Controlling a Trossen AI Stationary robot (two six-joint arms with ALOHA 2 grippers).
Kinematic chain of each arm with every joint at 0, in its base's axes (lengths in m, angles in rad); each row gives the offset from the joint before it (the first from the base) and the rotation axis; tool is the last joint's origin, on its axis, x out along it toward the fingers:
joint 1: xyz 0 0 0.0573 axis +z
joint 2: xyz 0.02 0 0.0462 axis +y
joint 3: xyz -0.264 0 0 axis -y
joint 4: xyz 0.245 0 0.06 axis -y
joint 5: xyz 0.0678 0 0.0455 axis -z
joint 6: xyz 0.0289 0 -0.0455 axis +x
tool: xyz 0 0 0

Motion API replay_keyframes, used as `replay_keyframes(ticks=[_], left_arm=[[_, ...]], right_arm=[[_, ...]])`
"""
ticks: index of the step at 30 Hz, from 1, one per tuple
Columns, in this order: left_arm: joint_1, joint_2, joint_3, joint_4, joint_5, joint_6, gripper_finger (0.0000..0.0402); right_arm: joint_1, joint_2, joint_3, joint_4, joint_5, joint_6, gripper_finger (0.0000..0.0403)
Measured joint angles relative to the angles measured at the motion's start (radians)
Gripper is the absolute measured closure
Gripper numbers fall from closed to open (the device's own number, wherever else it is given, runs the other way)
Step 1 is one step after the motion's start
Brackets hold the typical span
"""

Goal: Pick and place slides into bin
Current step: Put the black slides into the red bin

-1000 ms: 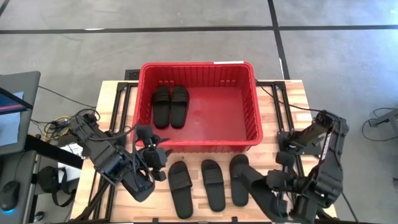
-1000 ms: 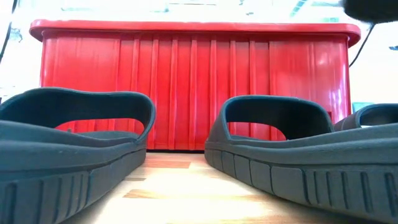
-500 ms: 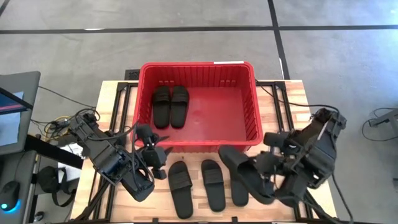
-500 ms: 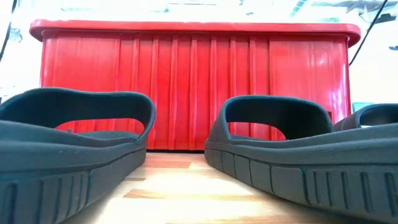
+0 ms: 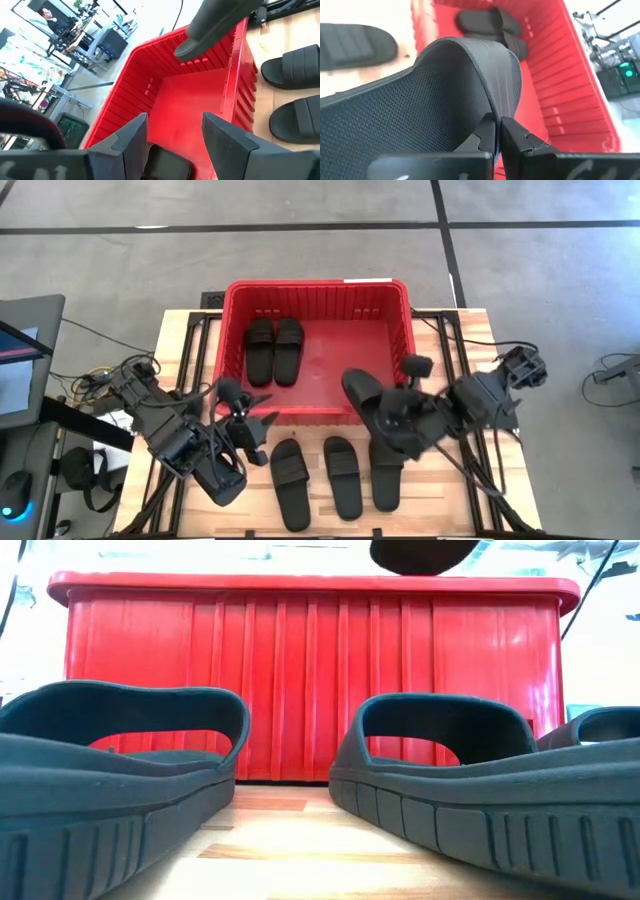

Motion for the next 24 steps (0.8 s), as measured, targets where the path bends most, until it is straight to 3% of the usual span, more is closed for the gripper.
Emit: replay_keyframes(ticks=[14,24], left_arm=[[-0.081,-0.012,0.000,0.000,-0.127,0.015,0.0225],[-0.081,-0.028,0.000,0.000,-0.237,0.013,0.0225]], right_arm=[[-0.404,-0.006,-0.001,0.005,-0.200,-0.296,0.0402],[-0.662,0.006,-0.027,0.129,-0.292,-0.514,0.0402]])
